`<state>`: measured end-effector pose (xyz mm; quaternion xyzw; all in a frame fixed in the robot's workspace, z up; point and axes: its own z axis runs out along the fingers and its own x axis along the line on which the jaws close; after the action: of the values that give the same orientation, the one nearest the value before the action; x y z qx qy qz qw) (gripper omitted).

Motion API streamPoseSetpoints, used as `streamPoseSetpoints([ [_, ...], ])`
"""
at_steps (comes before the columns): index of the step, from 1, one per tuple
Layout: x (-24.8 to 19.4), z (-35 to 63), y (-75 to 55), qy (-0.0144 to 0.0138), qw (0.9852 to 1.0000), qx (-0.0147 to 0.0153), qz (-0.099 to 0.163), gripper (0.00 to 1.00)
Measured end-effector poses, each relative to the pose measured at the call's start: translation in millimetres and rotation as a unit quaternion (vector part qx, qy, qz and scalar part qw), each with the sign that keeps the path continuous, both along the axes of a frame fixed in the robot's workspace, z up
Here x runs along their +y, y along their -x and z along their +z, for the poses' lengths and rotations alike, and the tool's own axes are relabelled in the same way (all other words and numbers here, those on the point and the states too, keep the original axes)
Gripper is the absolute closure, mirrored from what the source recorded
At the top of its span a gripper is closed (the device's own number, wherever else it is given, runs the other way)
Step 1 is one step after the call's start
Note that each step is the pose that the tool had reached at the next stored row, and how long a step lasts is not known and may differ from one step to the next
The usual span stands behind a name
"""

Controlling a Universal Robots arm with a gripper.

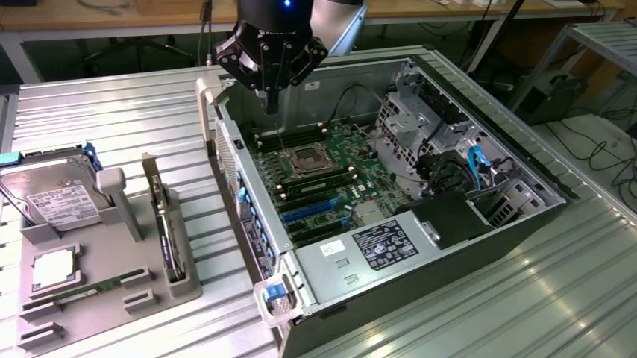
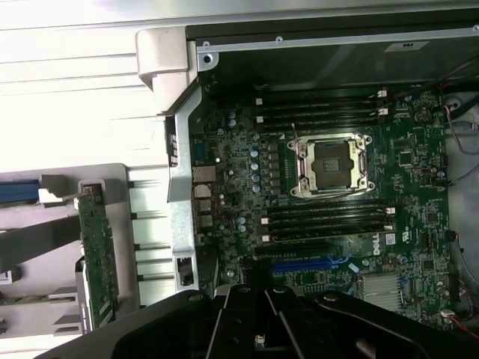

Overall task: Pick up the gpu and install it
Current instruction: 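Reach for the gpu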

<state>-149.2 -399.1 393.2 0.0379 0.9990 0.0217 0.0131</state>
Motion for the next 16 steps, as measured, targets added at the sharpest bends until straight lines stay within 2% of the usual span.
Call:
streamPoseSetpoints([
  [16, -0.2, -0.1, 5.0, 0.0000, 1.0000, 0.0000, 0.000, 0.89],
])
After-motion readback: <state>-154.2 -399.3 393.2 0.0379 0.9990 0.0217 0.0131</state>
